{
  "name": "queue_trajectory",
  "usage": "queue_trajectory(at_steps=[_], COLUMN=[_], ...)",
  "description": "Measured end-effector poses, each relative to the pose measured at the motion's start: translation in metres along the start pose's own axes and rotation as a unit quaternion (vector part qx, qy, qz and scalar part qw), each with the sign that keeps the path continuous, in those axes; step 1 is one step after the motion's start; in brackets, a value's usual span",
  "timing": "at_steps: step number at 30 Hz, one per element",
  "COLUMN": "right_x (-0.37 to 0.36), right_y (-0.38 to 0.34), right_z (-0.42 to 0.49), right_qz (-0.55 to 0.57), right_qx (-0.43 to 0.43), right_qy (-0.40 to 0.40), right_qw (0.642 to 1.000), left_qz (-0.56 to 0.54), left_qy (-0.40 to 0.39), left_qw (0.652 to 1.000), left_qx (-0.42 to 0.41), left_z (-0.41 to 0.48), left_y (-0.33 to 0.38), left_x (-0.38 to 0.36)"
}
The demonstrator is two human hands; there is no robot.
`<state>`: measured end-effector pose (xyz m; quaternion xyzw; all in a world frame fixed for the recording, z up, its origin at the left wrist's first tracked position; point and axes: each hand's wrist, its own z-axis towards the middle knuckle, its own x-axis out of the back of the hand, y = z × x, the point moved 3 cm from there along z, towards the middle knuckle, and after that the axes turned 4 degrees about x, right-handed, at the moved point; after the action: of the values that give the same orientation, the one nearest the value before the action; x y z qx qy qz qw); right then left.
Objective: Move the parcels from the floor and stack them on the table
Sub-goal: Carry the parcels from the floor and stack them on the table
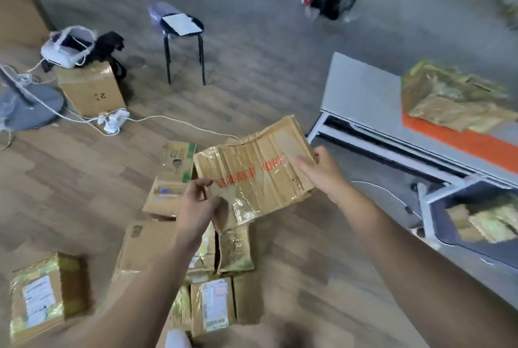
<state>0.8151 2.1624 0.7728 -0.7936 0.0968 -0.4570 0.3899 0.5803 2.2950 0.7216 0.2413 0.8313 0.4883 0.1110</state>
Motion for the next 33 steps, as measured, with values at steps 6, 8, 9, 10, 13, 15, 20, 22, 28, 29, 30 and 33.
queue_trajectory(at_steps=[6, 8, 9, 10, 13, 15, 20, 22, 28, 29, 30, 33], right_x=[0.152, 0.203, 0.228, 0.252, 0.316, 0.352, 0.420, 0.441, 0.498, 0.509, 0.518, 0.552], right_y=[0.096, 0.135, 0.154, 0.173, 0.224, 0.249, 0.303, 0.322, 0.373, 0.380, 0.386, 0.405], right_z=[-0.036, -0.050, -0.059, -0.069, -0.093, -0.108, -0.122, -0.120, -0.091, -0.082, -0.073, -0.038], right_qz=[0.069, 0.092, 0.101, 0.113, 0.158, 0.176, 0.180, 0.174, 0.151, 0.144, 0.135, 0.095], right_qx=[-0.001, -0.007, -0.010, -0.012, -0.024, -0.029, -0.053, -0.059, -0.074, -0.078, -0.081, -0.104], right_qy=[0.096, 0.128, 0.145, 0.165, 0.211, 0.237, 0.274, 0.292, 0.300, 0.300, 0.298, 0.288], right_qw=[0.993, 0.987, 0.984, 0.980, 0.964, 0.955, 0.943, 0.938, 0.939, 0.940, 0.941, 0.947], left_qz=[0.022, 0.037, 0.041, 0.046, 0.071, 0.073, 0.091, 0.097, 0.099, 0.103, 0.115, 0.137], left_qy=[-0.064, -0.089, -0.102, -0.117, -0.167, -0.184, -0.227, -0.245, -0.290, -0.292, -0.295, -0.305], left_qw=[0.996, 0.994, 0.993, 0.991, 0.982, 0.979, 0.968, 0.962, 0.950, 0.949, 0.947, 0.940], left_qx=[-0.055, -0.050, -0.049, -0.049, -0.047, -0.046, -0.055, -0.065, -0.062, -0.061, -0.060, -0.070], left_z=[-0.066, -0.095, -0.106, -0.120, -0.160, -0.177, -0.190, -0.191, -0.185, -0.179, -0.174, -0.151], left_y=[0.027, 0.033, 0.034, 0.035, 0.034, 0.031, 0.029, 0.030, 0.034, 0.036, 0.037, 0.045], left_x=[-0.149, -0.201, -0.226, -0.251, -0.326, -0.368, -0.460, -0.492, -0.590, -0.607, -0.623, -0.680])
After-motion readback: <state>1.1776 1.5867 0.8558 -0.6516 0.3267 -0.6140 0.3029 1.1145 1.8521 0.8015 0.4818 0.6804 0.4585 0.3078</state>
